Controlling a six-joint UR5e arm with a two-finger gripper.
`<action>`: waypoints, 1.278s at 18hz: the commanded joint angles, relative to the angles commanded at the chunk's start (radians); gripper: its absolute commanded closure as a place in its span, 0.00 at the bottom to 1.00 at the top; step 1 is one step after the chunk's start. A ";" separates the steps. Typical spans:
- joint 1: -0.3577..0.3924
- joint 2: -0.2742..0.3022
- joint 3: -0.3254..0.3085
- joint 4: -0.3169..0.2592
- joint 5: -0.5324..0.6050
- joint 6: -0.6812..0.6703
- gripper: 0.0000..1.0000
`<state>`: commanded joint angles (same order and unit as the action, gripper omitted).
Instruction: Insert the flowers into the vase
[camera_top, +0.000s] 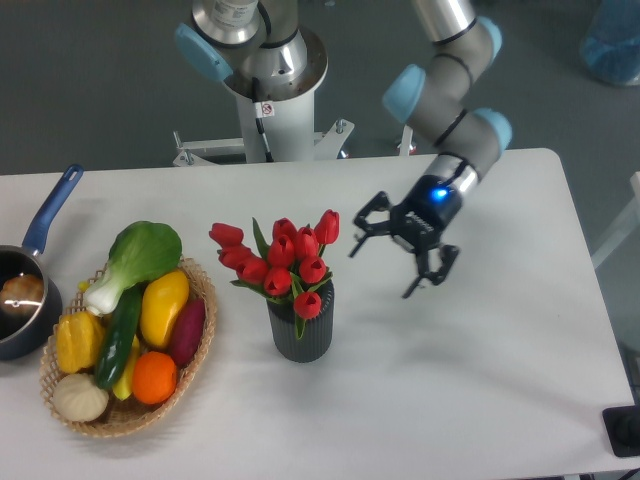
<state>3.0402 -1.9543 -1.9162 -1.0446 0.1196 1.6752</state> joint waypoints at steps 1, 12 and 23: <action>0.008 -0.002 0.026 0.000 0.000 -0.005 0.00; -0.015 -0.067 0.236 0.005 0.417 -0.022 0.00; -0.211 -0.078 0.390 0.044 1.104 -0.034 0.00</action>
<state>2.8288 -2.0325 -1.5264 -1.0002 1.2237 1.6414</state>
